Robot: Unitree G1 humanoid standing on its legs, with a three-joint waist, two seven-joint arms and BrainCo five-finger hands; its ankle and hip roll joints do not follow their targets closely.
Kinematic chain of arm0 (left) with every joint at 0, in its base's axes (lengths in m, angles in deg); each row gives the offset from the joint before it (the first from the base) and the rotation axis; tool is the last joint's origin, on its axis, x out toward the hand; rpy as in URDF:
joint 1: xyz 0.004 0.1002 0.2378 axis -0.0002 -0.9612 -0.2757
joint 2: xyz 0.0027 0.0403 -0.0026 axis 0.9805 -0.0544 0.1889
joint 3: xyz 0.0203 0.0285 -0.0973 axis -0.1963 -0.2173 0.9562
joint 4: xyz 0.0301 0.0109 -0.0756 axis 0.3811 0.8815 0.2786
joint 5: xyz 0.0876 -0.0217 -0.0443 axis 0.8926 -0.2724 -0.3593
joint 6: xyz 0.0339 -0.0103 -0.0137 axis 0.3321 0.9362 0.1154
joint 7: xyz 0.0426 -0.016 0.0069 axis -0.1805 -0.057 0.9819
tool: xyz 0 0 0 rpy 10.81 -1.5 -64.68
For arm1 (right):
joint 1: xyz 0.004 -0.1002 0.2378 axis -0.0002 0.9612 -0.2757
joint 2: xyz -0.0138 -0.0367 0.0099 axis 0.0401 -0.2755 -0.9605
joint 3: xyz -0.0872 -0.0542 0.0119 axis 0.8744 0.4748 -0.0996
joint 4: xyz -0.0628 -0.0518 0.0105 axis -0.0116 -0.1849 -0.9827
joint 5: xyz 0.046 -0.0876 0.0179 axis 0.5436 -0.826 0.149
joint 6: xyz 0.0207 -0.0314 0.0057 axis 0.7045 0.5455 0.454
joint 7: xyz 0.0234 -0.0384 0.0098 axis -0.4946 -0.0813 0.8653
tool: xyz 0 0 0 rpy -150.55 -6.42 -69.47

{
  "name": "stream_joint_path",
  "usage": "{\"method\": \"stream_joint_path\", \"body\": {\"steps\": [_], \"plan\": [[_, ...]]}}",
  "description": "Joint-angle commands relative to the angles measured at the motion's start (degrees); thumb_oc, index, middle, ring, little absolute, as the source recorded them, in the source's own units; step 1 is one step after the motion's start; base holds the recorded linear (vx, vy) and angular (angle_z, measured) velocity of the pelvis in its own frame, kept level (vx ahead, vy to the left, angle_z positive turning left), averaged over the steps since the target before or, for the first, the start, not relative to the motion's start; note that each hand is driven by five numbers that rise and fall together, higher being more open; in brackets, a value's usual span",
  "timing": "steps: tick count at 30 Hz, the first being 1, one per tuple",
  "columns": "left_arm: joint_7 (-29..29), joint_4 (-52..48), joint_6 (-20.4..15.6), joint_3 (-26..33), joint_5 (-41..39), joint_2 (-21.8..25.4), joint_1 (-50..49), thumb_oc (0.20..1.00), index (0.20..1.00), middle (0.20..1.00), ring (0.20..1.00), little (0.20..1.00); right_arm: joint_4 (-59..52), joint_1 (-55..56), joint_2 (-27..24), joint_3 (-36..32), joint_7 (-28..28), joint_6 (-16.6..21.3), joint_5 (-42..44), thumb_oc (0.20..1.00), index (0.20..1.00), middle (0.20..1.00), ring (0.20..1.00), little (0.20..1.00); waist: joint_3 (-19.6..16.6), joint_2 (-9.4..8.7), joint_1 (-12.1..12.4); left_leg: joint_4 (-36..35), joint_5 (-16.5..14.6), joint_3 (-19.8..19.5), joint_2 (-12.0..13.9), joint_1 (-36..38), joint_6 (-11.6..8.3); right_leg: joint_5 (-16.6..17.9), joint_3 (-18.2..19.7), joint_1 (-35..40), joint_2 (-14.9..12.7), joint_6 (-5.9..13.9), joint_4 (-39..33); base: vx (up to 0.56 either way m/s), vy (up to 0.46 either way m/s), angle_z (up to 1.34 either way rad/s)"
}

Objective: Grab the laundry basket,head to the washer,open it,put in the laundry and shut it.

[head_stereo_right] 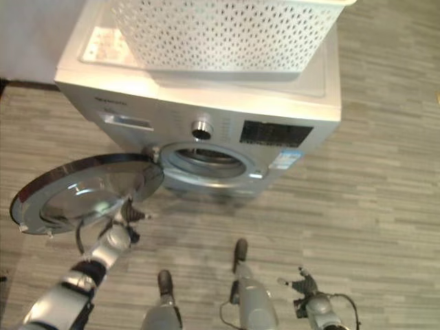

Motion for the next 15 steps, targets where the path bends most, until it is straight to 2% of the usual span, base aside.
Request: {"method": "stream_joint_path", "body": {"steps": [1,3,4,6,7,8,9,10,11,12,13,15], "plan": [[-4.3,-2.7,-3.2,-4.7,-10.0,3.6,3.5,1.000,1.000,1.000,1.000,1.000,2.8,-0.3,0.2,-1.3,-0.6,-1.3,3.3,1.000,1.000,1.000,1.000,1.000,-0.9,-0.68,2.3,5.6,0.1,-3.5,0.3,-1.3,-0.43,-8.1,3.3,-0.6,-2.8,3.84,6.5,0.10,-0.143,0.12],[-7.8,-8.8,-3.0,-6.0,-11.9,3.7,-0.1,1.000,1.000,1.000,1.000,1.000,3.7,-0.9,0.5,-1.6,-1.0,-1.9,3.6,1.000,1.000,1.000,1.000,1.000,-1.4,-0.39,3.9,10.0,3.9,-5.6,1.6,-2.5,-0.78,-8.7,2.7,1.9,-0.9,2.50,5.8,0.10,-0.226,0.20],[-10.4,-10.9,-2.2,-8.0,-13.8,3.7,-0.9,1.000,1.000,1.000,1.000,1.000,3.6,-1.8,0.2,-1.2,-1.5,-2.7,3.6,1.000,1.000,1.000,1.000,1.000,-0.6,-0.95,5.7,20.3,7.5,-9.8,1.1,-6.9,-0.24,-9.2,2.9,4.6,0.6,0.62,5.2,0.05,-0.271,0.29],[-10.6,-11.1,-2.0,-9.5,-15.1,3.0,-0.3,1.000,1.000,1.000,1.000,1.000,2.3,-2.1,-0.1,-0.8,-0.9,-2.9,4.0,1.000,1.000,1.000,1.000,1.000,0.2,-1.46,5.8,26.9,8.6,-11.6,-0.3,-12.1,0.86,-10.2,1.8,6.1,0.3,-0.42,4.6,0.01,-0.171,0.36],[-10.6,-11.1,-2.0,-9.5,-15.1,3.0,-0.3,1.000,1.000,1.000,1.000,1.000,2.3,-2.1,-0.1,-0.8,-0.9,-2.9,4.0,1.000,1.000,1.000,1.000,1.000,0.1,-1.42,5.7,27.0,8.6,-11.7,-0.3,-12.3,0.86,-10.2,1.7,6.0,0.3,-0.42,4.6,0.07,-0.010,0.36],[-10.1,-10.7,-1.7,-10.3,-16.0,2.1,1.3,1.000,1.000,1.000,1.000,1.000,1.0,-2.7,-0.7,-0.5,-0.5,-3.0,4.7,1.000,1.000,1.000,1.000,1.000,0.0,-1.81,5.8,23.7,2.9,-10.6,-4.7,-14.9,2.61,-11.2,1.2,6.6,-0.7,0.12,4.2,0.07,0.036,0.32],[-10.1,-10.6,-1.7,-10.3,-16.0,2.1,1.3,1.000,1.000,1.000,1.000,1.000,1.0,-2.7,-0.7,-0.5,-0.5,-3.0,4.7,1.000,1.000,1.000,1.000,1.000,0.0,-1.82,5.8,23.8,2.8,-10.5,-4.7,-14.9,2.66,-11.3,1.3,6.6,-0.7,0.16,4.2,0.13,0.074,0.36],[-10.1,-9.9,-1.6,-10.9,-14.8,1.9,2.2,1.000,1.000,1.000,1.000,1.000,0.2,-2.9,-1.0,-0.2,-0.4,-3.0,4.9,1.000,1.000,1.000,1.000,1.000,-0.6,-2.26,5.6,20.7,-0.8,-9.4,-7.5,-16.0,3.77,-11.8,1.3,6.9,-1.3,0.79,3.9,0.14,0.096,0.29],[-10.1,-8.9,-1.7,-11.5,-12.7,1.9,3.2,1.000,1.000,1.000,1.000,1.000,-1.1,-2.7,-1.5,-0.2,-0.3,-2.7,4.9,1.000,1.000,1.000,1.000,1.000,-1.2,-1.97,5.4,16.4,1.0,-7.6,-8.8,-18.0,3.81,-12.3,1.1,7.6,-0.9,1.18,3.7,0.25,0.160,0.12],[-9.8,-6.0,-1.4,-12.1,-11.4,1.7,4.9,1.000,1.000,1.000,1.000,1.000,-3.1,-2.8,-1.8,0.2,0.0,-2.7,4.8,1.000,1.000,1.000,1.000,1.000,-1.8,-1.90,6.3,11.3,4.4,-5.2,-10.1,-20.4,3.37,-13.0,1.2,8.6,0.1,1.51,3.6,0.23,0.171,-0.25],[-9.6,-2.6,-0.8,-12.5,-10.8,1.2,6.1,1.000,1.000,1.000,1.000,1.000,-3.3,-3.6,-1.6,0.5,0.2,-2.8,4.5,1.000,1.000,1.000,1.000,1.000,-1.9,-2.13,7.2,10.3,5.4,-6.1,-10.8,-21.5,3.03,-13.6,1.7,9.3,0.3,1.77,3.8,0.23,0.202,-0.35],[-9.6,4.7,0.7,-12.8,-10.4,-0.2,6.9,1.000,1.000,1.000,1.000,1.000,-2.7,-4.8,-0.8,1.4,-0.3,-3.6,2.7,1.000,1.000,1.000,1.000,1.000,-3.1,-2.12,7.6,8.9,4.5,-9.3,-11.5,-19.7,3.75,-14.5,2.9,10.6,0.1,2.85,4.9,0.27,0.244,-0.62]]}}
